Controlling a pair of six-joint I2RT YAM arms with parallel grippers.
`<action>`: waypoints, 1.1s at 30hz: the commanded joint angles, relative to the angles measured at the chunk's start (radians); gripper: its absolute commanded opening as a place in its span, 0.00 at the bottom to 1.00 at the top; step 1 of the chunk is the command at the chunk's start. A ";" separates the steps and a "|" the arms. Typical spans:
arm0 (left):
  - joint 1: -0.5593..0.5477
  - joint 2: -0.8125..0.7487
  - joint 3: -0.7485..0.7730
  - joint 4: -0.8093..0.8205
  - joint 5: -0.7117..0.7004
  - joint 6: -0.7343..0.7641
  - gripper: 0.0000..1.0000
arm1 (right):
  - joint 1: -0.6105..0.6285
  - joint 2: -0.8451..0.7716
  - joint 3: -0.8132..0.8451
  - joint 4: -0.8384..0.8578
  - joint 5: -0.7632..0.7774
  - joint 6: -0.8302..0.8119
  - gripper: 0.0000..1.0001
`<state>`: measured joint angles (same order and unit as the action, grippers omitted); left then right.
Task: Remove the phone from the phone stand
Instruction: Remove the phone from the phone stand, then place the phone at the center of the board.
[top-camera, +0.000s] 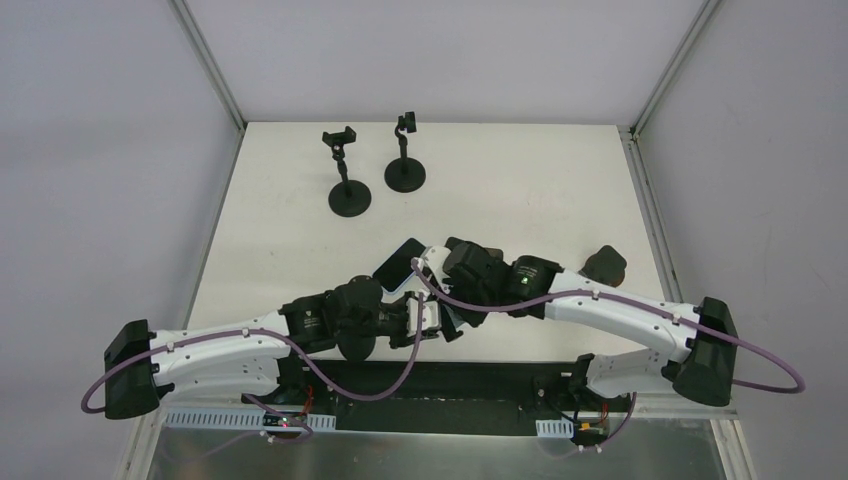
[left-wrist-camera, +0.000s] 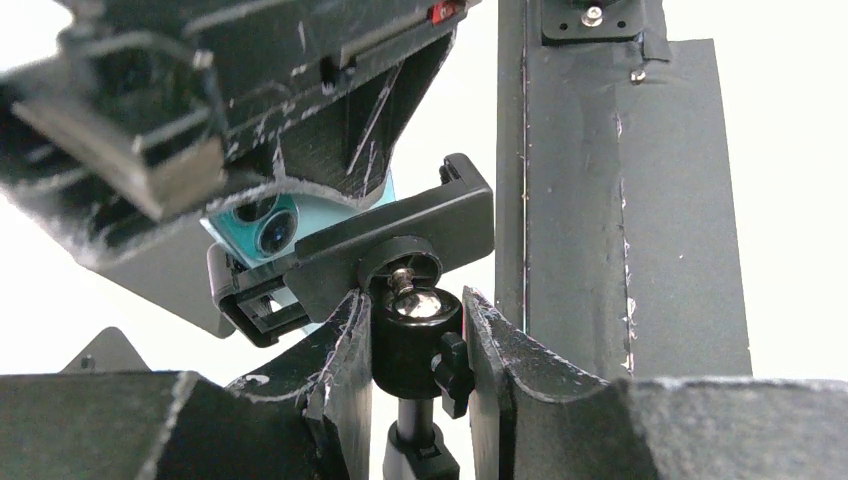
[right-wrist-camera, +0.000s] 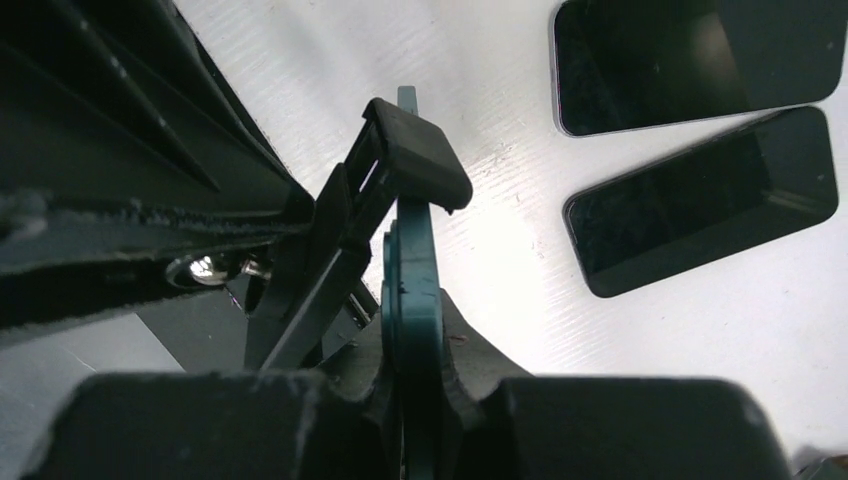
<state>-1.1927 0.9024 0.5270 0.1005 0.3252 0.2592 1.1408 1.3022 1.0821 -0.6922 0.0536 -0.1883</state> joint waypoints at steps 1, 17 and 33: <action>-0.137 -0.036 0.020 0.112 0.458 -0.064 0.00 | -0.090 -0.112 0.009 0.504 0.217 -0.116 0.00; 0.005 -0.256 -0.106 0.137 -0.002 -0.123 0.00 | -0.095 -0.449 0.025 0.055 -0.221 -0.112 0.00; 0.280 -0.375 0.026 -0.009 -0.354 -0.161 0.00 | -0.122 -0.261 0.265 -0.262 0.507 0.509 0.00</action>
<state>-0.9936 0.5308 0.4225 0.1047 0.0376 0.1089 1.0454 0.9417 1.2114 -0.7891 0.2958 0.0750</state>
